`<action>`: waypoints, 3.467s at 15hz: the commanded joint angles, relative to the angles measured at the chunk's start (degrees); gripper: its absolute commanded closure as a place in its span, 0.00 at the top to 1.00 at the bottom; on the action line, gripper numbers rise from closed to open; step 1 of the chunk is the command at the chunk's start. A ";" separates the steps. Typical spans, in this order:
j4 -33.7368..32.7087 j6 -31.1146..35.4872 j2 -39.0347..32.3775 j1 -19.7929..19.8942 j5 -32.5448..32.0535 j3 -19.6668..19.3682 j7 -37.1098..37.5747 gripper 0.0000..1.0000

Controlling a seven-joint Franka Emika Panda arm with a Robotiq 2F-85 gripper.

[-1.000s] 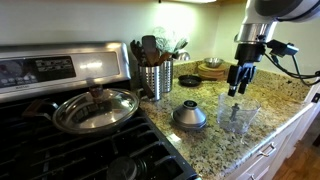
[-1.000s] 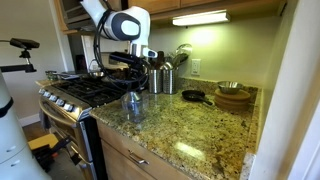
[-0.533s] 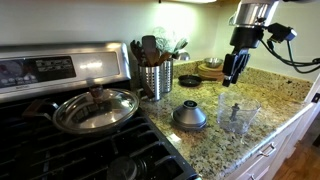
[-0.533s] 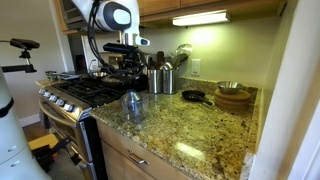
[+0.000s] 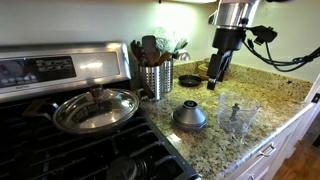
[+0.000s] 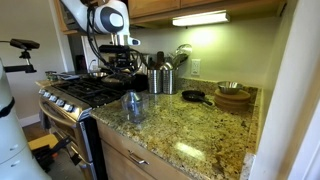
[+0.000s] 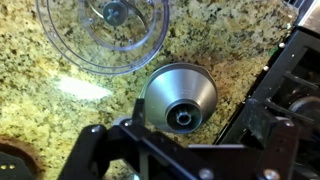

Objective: Put the blade in the blender and cover it with the grey lid

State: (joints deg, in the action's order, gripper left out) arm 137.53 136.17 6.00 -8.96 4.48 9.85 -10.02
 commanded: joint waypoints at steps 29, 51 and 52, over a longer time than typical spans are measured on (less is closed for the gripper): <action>-15.61 3.23 -21.51 -0.04 -1.68 1.51 -3.02 0.96; -14.77 0.81 -19.63 -0.41 -3.42 1.65 -2.07 0.35; -14.68 0.39 -18.86 -0.53 -4.05 1.50 -1.76 0.35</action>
State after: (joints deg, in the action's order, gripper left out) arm 122.12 139.71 -16.66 -9.26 2.40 11.56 -12.47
